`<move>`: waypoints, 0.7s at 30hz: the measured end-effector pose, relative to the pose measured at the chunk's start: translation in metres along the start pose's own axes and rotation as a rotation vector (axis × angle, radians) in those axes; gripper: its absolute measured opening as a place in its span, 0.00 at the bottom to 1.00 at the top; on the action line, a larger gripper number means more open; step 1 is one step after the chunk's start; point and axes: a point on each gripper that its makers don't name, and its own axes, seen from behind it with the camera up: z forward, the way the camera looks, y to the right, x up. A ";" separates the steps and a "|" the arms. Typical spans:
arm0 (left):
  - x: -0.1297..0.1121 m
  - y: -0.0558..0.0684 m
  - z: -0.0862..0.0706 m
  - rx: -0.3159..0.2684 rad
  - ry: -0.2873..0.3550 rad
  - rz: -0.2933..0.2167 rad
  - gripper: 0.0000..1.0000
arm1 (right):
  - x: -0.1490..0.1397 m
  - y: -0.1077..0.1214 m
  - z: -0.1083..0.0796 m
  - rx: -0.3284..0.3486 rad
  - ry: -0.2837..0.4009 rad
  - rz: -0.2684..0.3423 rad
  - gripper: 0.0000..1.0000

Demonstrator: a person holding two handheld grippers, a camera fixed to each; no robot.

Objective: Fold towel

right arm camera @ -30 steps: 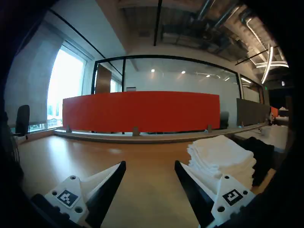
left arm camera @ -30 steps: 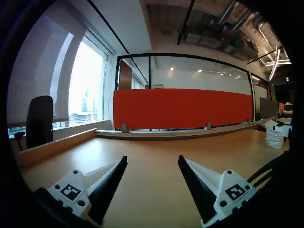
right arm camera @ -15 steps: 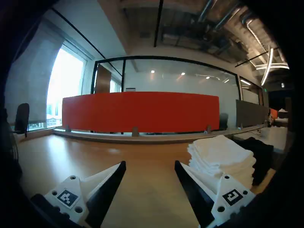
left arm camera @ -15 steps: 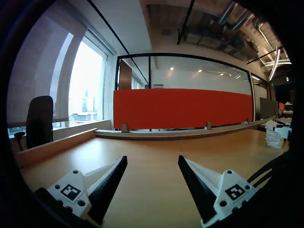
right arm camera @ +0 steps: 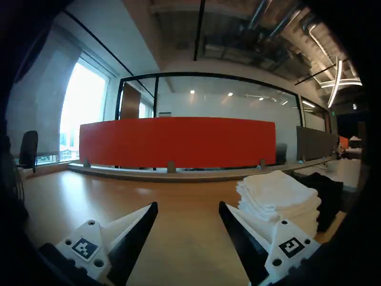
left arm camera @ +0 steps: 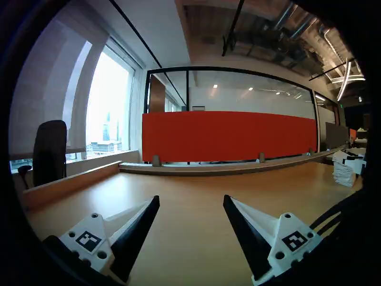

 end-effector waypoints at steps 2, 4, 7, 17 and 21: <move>0.000 0.000 0.000 0.000 0.000 0.000 0.99 | 0.000 0.000 0.000 0.001 0.000 0.000 0.99; 0.000 0.000 0.000 0.000 0.000 0.000 0.99 | -0.001 0.000 0.000 0.001 0.000 0.000 0.99; 0.000 0.000 0.000 0.000 0.000 0.000 0.99 | -0.001 -0.001 0.000 0.001 0.000 0.000 0.99; 0.001 0.000 0.000 0.000 0.000 0.000 0.99 | -0.001 0.000 0.000 0.001 0.000 0.000 0.99; 0.001 0.001 0.000 0.000 0.000 0.000 0.99 | -0.001 0.000 0.000 0.003 0.000 0.000 1.00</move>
